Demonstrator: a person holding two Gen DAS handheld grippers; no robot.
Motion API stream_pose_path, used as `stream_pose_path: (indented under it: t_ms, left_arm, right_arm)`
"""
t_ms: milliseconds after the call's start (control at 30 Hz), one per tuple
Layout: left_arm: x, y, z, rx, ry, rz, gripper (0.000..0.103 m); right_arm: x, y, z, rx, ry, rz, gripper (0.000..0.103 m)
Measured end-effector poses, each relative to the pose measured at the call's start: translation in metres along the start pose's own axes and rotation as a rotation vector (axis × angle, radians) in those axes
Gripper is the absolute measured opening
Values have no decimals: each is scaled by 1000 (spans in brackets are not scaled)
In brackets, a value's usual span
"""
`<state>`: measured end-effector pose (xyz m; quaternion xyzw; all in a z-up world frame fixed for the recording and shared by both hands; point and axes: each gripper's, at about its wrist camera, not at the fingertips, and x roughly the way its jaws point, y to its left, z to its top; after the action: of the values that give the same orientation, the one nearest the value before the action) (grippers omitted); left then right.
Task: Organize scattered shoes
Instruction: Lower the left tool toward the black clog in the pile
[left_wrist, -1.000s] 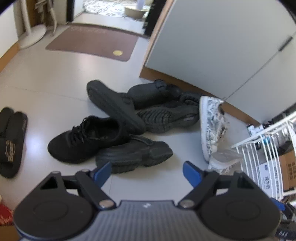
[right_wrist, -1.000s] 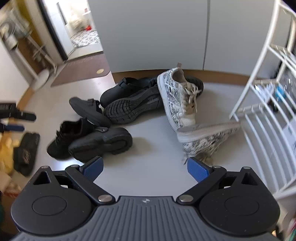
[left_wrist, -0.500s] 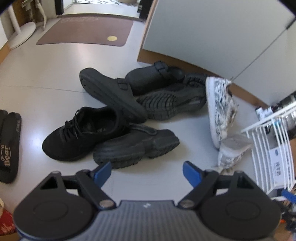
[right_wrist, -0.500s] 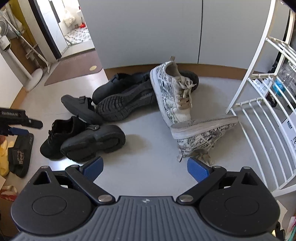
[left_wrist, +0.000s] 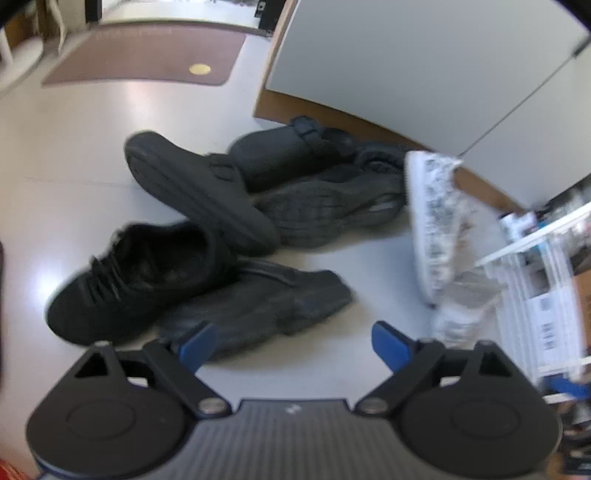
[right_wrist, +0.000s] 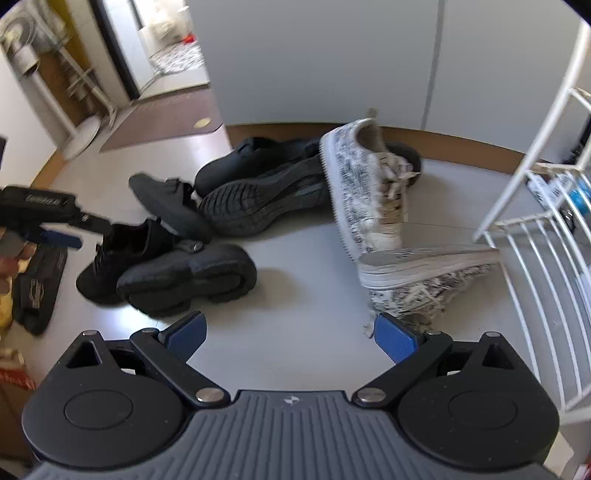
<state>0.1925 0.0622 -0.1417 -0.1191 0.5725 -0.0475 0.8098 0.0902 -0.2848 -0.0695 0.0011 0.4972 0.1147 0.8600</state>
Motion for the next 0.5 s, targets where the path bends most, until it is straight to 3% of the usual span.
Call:
stream_pose_path:
  t_ms: [167, 367, 500]
  left_arm:
    - [29, 24, 1, -16, 4, 0, 87]
    - [57, 30, -5, 55, 6, 27, 87]
    - [69, 40, 0, 35, -13, -24, 86]
  right_arm:
    - [22, -7, 0, 46, 41, 25, 100]
    - [36, -13, -13, 65, 66, 64, 99]
    - [42, -17, -28, 81, 53, 117, 99]
